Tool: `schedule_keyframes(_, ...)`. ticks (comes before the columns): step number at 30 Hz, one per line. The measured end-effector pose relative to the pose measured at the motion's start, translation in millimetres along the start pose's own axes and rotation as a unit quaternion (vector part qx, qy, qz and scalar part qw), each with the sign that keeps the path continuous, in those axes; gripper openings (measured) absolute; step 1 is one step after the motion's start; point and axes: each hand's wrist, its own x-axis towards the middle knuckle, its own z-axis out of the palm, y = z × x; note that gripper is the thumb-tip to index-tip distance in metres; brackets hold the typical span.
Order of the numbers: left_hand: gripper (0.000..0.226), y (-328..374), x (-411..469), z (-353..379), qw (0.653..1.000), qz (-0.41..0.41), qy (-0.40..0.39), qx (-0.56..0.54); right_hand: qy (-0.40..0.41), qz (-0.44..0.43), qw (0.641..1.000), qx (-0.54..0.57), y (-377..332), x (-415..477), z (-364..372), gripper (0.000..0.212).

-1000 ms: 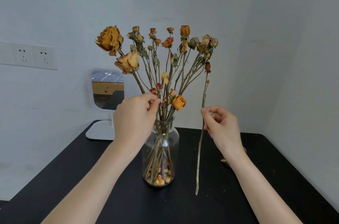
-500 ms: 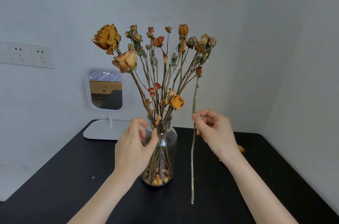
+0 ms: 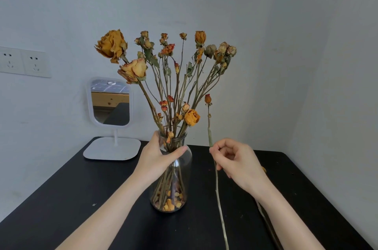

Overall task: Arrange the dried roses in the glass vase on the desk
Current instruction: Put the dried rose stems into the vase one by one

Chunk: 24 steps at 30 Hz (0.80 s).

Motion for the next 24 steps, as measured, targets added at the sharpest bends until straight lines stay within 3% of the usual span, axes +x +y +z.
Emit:
schedule_keyframes(8, 0.047, -1, -3, 1, 1.0, -0.003, 0.018, -0.023, 0.047, -0.079, 0.994, 0.066, -16, -6, -4, 0.009)
schedule_keyframes(13, 0.04, 0, -5, 1, 0.999, 0.002, 0.025, -0.031, 0.137, -0.188, 0.963, 0.136, -46, 7, -16, 0.011)
schedule_keyframes(18, 0.046, -1, -4, 3, 0.999, 0.003, 0.029, -0.023, 0.239, -0.275, 0.921, 0.141, -65, 18, -24, 0.01)
schedule_keyframes(24, 0.056, -2, -3, 6, 0.999, 0.001, 0.032, -0.028, 0.251, -0.302, 0.917, 0.064, -71, 22, -18, 0.007)
